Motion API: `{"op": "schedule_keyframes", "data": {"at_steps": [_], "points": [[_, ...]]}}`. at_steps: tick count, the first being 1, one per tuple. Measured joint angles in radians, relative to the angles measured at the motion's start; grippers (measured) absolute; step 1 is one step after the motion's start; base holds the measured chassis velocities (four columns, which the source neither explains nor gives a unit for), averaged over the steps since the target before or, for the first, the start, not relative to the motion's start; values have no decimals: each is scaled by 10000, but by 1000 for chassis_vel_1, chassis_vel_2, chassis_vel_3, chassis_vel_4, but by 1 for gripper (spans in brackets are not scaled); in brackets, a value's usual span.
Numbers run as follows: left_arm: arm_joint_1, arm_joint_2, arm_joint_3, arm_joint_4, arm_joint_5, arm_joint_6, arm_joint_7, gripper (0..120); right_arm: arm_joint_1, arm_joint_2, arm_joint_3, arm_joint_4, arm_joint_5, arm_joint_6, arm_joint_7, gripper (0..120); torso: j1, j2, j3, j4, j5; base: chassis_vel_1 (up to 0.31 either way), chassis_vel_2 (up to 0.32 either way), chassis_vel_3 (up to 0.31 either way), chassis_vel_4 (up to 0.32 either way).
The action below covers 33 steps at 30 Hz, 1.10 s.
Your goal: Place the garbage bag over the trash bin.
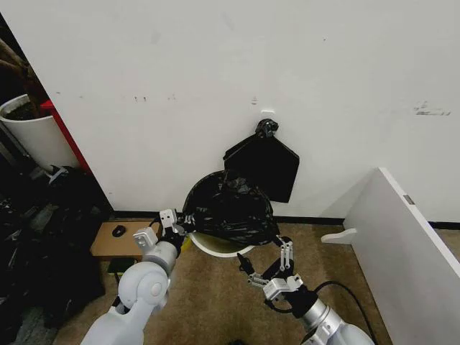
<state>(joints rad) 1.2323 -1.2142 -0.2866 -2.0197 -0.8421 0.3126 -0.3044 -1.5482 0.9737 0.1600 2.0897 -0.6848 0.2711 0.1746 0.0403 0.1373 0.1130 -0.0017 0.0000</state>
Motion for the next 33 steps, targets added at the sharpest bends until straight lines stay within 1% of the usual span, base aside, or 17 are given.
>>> {"op": "schedule_keyframes", "data": {"at_steps": [3,4,7,8,10,12,13,14,15,16,17,18,20,21,24,33], "points": [[-38,-3,43,12,0,5,-1,0,38,-34,43,3,-154,-97,-51,75,0,0,0,0,1,0,0,0,0],[-43,-1,56,12,-1,7,0,0,56,-39,46,3,-157,-159,-51,70,0,0,0,1,0,0,0,0,0],[-45,4,65,12,-2,7,0,0,65,-46,45,3,-157,-219,-45,68,0,0,0,0,1,0,0,0,0],[-46,13,79,12,-3,9,1,0,85,-54,46,3,-154,-275,-27,59,0,0,0,0,1,0,0,0,0],[-47,34,109,12,-5,12,12,0,144,-101,60,-3,-149,-349,-9,50,0,0,0,1,1,0,0,0,0],[-47,34,125,10,-9,14,14,0,162,-126,76,-33,-162,-369,-17,43,0,0,0,1,0,0,0,0,0],[-47,34,125,10,-9,14,14,0,162,-126,76,-33,-162,-369,-17,43,0,0,0,1,0,0,0,0,0],[-47,32,132,-11,-13,23,16,0,166,-134,90,-58,-217,-372,-34,36,0,0,0,0,0,0,0,0,0],[-46,31,134,-28,-15,29,17,0,167,-140,103,-74,-274,-373,-55,34,0,0,0,1,1,0,0,0,0],[-43,30,135,-64,-20,40,19,0,166,-150,130,-93,-372,-372,-99,29,0,0,0,0,1,0,0,0,0],[-41,30,136,-77,-21,43,19,0,166,-153,139,-97,-407,-371,-112,27,0,0,0,0,1,0,0,0,0],[-30,30,135,-123,-23,56,21,0,162,-155,169,-104,-524,-358,-151,21,0,0,0,0,1,0,0,0,0],[-13,28,132,-170,-26,72,20,0,156,-155,186,-103,-581,-339,-167,12,0,0,0,0,0,0,0,0,0],[-13,28,132,-170,-26,72,20,0,156,-155,186,-103,-581,-339,-167,12,0,0,0,0,0,0,0,0,0],[20,24,109,-217,-27,92,20,0,135,-157,203,-71,-623,-318,-169,1,0,0,0,0,1,0,0,0,0],[195,5,0,-358,-27,123,16,0,-3,-141,314,80,-906,-68,-138,0,0,1,0,1,1,0,0,0,0]]}}
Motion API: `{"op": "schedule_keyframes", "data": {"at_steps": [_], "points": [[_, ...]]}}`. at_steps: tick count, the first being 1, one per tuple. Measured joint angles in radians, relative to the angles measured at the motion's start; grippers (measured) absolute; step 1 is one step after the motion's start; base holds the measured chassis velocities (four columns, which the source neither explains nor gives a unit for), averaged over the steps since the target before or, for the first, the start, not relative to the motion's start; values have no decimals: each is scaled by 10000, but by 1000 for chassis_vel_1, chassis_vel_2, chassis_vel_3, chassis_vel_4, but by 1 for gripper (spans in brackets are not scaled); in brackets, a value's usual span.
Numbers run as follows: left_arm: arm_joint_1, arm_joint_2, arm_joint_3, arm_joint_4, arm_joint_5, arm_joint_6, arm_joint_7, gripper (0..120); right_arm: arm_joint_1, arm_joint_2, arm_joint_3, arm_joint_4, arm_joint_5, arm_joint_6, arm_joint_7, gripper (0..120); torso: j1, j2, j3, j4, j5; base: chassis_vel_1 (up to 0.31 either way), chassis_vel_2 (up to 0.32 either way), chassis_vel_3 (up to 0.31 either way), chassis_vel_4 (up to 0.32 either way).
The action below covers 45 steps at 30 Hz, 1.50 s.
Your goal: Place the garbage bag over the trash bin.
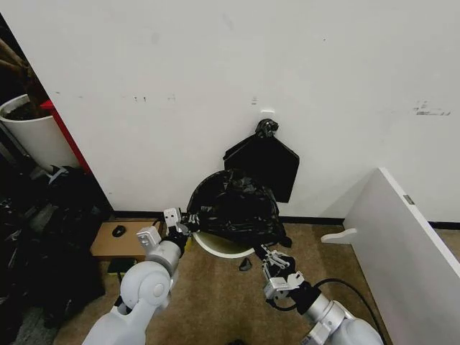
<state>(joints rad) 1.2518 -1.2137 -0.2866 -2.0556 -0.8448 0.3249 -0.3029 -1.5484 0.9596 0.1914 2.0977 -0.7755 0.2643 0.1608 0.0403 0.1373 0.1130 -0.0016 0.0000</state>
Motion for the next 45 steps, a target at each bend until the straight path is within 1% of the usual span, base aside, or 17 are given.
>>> {"op": "schedule_keyframes", "data": {"at_steps": [2,3,4,11,12,16,19,21,22,25,28,29,31,33,36,42,45], "points": [[47,7,-58,-25,1,3,-4,0,-152,3,47,133,-269,39,29,0,0,2,0,0,0,0,0,0,0],[65,13,-77,-38,1,4,-5,0,-203,-1,91,183,-375,39,7,3,0,2,0,-1,0,0,0,0,0],[65,13,-77,-38,1,4,-5,0,-203,-1,91,183,-375,39,7,3,0,2,0,-1,0,0,0,0,0],[179,35,-172,-143,3,6,-11,0,-461,-189,279,689,-678,-443,-607,32,0,2,0,-1,-1,0,0,0,0],[179,35,-172,-143,3,6,-11,0,-461,-189,279,689,-678,-443,-607,32,0,2,0,-1,-1,0,0,0,0],[225,33,-188,-242,4,6,-15,0,-438,-221,429,688,-781,-472,-778,51,0,2,0,0,-1,0,0,0,0],[241,40,-194,-304,4,6,-21,0,-402,-207,459,600,-782,-475,-782,62,0,2,0,0,0,0,0,0,0],[247,41,-195,-323,4,6,-21,0,-396,-197,461,577,-782,-475,-778,62,0,2,0,0,0,0,0,0,0],[253,43,-195,-342,4,8,-23,0,-395,-187,461,565,-779,-476,-772,59,0,2,0,0,0,0,0,0,0],[285,41,-192,-413,3,13,-24,0,-392,-148,461,538,-770,-476,-719,44,0,2,0,0,0,0,0,0,0],[294,39,-188,-438,3,14,-24,0,-392,-143,464,538,-767,-476,-700,39,0,2,0,0,0,0,0,0,0],[317,41,-186,-499,3,15,-25,0,-402,-131,484,541,-764,-479,-629,26,0,2,0,0,0,0,0,0,0],[337,47,-186,-549,1,18,-25,0,-412,-114,490,548,-764,-481,-556,16,0,2,0,0,0,0,0,0,0],[343,49,-186,-560,0,18,-25,0,-417,-110,491,550,-765,-482,-537,15,0,2,0,0,0,0,0,0,0],[353,58,-191,-588,-3,21,-25,0,-428,-96,492,552,-767,-478,-478,1,0,2,0,0,0,0,0,0,0],[349,66,-235,-606,-83,25,-78,0,-414,6,475,493,-742,107,-381,0,0,2,0,0,-1,0,0,0,0],[307,36,-302,-581,-340,25,-178,0,-397,65,548,302,-379,1320,-1120,0,0,1,0,0,-1,0,0,0,0]]}}
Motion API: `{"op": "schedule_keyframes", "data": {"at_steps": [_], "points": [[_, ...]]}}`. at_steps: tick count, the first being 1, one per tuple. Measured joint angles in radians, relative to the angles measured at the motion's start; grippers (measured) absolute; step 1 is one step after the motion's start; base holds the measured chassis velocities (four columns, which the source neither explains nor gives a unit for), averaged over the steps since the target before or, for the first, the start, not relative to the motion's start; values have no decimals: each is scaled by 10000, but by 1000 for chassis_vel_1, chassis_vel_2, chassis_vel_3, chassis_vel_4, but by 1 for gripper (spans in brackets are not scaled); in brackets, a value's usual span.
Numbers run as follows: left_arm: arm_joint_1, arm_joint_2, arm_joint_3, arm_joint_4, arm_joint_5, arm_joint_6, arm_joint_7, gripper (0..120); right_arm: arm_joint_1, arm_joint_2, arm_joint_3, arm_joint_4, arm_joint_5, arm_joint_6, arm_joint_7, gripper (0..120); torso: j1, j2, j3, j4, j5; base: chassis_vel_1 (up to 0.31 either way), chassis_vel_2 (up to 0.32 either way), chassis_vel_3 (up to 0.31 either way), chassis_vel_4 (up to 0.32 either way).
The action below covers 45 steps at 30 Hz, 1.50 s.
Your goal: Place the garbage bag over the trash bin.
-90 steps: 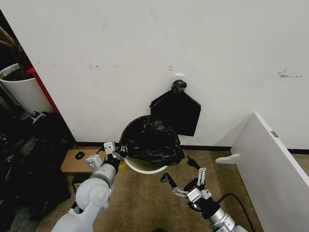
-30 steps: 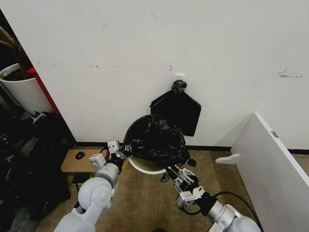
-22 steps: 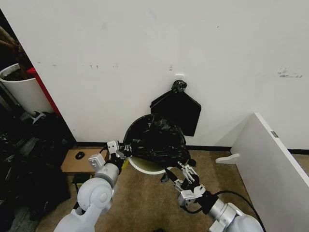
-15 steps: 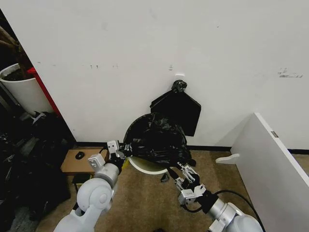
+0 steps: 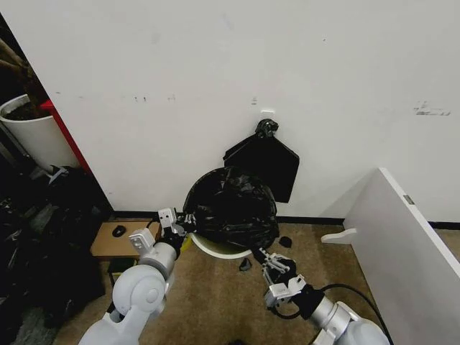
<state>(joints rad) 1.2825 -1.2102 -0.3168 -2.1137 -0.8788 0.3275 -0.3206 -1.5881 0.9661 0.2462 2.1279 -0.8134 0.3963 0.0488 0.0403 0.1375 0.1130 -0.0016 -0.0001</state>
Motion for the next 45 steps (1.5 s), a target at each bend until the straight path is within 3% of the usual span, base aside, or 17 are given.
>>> {"op": "schedule_keyframes", "data": {"at_steps": [1,8,19,30,33,35,36,37,39,41,42,43,45], "points": [[-5,-14,-15,0,-94,0,-22,0,1,42,78,-112,137,581,-468,0,0,0,0,0,0,0,0,0,0],[10,-118,-13,-110,-393,45,-76,0,25,248,51,-706,280,1789,-1642,0,0,0,0,-1,0,0,0,0,0],[41,-118,-32,-620,-931,457,-193,0,803,488,367,-2183,-446,1743,-1435,0,0,-2,0,0,1,0,0,0,0],[193,-135,129,-1137,-1039,916,-286,0,1512,955,838,-3858,-1647,1462,129,0,0,-2,0,0,0,0,0,0,0],[197,-119,130,-1125,-962,916,-287,0,1504,940,799,-3963,-1480,1444,298,0,0,-2,0,0,1,0,0,0,0],[194,-87,117,-1028,-864,880,-281,0,1407,815,638,-3984,-633,1506,172,7,0,-2,1,-4,3,0,0,0,0],[181,-81,117,-910,-813,855,-286,0,1328,672,450,-3882,653,1853,-372,11,0,-2,0,1,-8,0,0,0,0],[176,-82,120,-873,-799,845,-285,0,1309,647,424,-3864,917,1949,-564,15,0,-2,0,0,-5,0,0,0,0],[111,-105,140,-640,-689,716,-271,0,1250,413,430,-3755,3084,2897,-3009,23,0,-2,0,0,1,0,0,0,0],[97,-113,143,-581,-664,690,-273,0,1250,370,471,-3746,3534,3105,-3588,26,0,-2,0,0,-6,0,0,0,0],[69,-120,151,-458,-595,634,-271,0,1248,285,580,-3745,4469,3481,-4764,32,0,-2,1,0,-4,0,0,0,0],[63,-121,153,-437,-585,624,-269,0,1246,263,617,-3744,4714,3563,-5075,32,0,-2,1,0,0,0,0,0,0],[-12,-94,185,-32,-344,405,-196,0,1138,-8,1110,-3718,6944,3891,-7614,45,0,-2,0,0,-1,0,0,0,0]]}}
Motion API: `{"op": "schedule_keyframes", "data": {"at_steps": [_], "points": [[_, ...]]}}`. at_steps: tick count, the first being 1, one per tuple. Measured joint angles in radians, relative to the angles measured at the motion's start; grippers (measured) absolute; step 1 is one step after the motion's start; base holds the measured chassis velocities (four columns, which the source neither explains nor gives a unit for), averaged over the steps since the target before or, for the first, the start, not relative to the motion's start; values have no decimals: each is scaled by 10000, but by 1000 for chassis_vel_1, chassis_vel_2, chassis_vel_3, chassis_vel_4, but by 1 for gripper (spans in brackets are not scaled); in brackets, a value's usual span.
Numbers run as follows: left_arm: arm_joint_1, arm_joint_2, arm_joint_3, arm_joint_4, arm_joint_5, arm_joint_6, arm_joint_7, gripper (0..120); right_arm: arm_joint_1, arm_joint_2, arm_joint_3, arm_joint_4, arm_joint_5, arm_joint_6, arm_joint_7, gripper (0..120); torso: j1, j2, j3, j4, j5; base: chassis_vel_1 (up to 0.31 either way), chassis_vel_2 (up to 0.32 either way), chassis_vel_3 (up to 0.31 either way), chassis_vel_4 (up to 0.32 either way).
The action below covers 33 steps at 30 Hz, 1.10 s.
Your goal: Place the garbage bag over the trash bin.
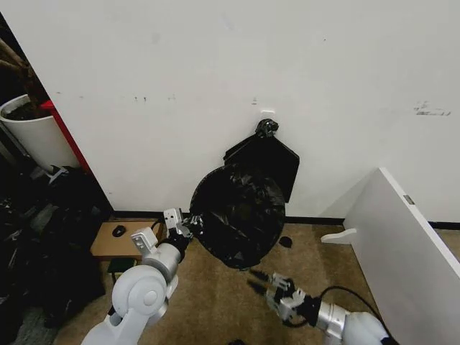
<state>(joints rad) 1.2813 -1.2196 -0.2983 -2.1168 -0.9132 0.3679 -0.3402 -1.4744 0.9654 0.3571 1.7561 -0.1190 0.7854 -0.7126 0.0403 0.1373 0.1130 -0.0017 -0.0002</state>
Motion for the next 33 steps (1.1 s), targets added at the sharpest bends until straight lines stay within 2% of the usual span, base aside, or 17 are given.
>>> {"op": "schedule_keyframes", "data": {"at_steps": [2,3,6,8,10,11,13,15,16,19,21,25,28,29,33], "points": [[-46,50,52,341,233,-220,76,0,-124,-203,361,194,1813,-211,-1573,53,0,0,0,-1,2,0,0,0,0],[-46,50,52,341,233,-220,76,0,-124,-203,361,194,1813,-211,-1573,53,0,0,0,-1,2,0,0,0,0],[-46,92,245,708,552,-576,189,0,-279,-399,478,783,3734,-825,-1984,65,0,0,0,0,2,0,0,0,0],[-9,40,431,928,830,-933,308,0,-325,-465,311,1503,4563,-1368,-1161,74,0,0,0,0,0,0,0,0,0],[22,-85,623,1039,1028,-1373,404,0,-323,-476,-48,2234,4574,-2069,403,82,1,0,0,2,2,0,0,0,0],[22,-85,623,1039,1028,-1373,404,0,-323,-476,-48,2234,4574,-2069,403,82,1,0,0,2,2,0,0,0,0],[34,-192,744,1069,1098,-1684,453,0,-317,-459,-386,2698,4275,-2703,1735,89,0,1,0,1,0,0,0,0,0],[47,-371,910,1103,1281,-2329,525,0,-285,-412,-1026,3309,3871,-3942,3764,96,0,1,0,-1,3,0,0,0,0],[48,-398,930,1111,1329,-2435,535,0,-271,-402,-1150,3419,3819,-4183,4108,95,0,1,0,-1,3,0,0,0,0],[99,-583,1063,1228,1832,-3308,633,0,-230,-370,-1856,4022,3698,-5548,6202,81,0,1,0,1,2,0,0,0,0],[120,-632,1094,1274,2014,-3558,658,0,-224,-356,-2031,4192,3758,-5866,6699,77,0,2,0,0,1,0,0,0,0],[302,-919,1207,1546,3184,-4654,676,0,113,-157,-3161,4995,4783,-7515,9020,59,0,2,0,3,0,0,0,0,0],[333,-1039,1292,1712,3588,-4930,676,0,272,16,-3500,5276,5411,-8150,9869,52,0,2,0,3,3,0,0,0,0],[347,-1112,1349,1769,3747,-5015,667,0,355,120,-3632,5390,5756,-8448,10314,46,0,2,0,-1,1,0,0,0,0],[405,-1351,1611,1854,4069,-5144,570,0,844,356,-4027,5470,6590,-9096,11268,32,0,2,0,0,3,0,0,0,0]]}}
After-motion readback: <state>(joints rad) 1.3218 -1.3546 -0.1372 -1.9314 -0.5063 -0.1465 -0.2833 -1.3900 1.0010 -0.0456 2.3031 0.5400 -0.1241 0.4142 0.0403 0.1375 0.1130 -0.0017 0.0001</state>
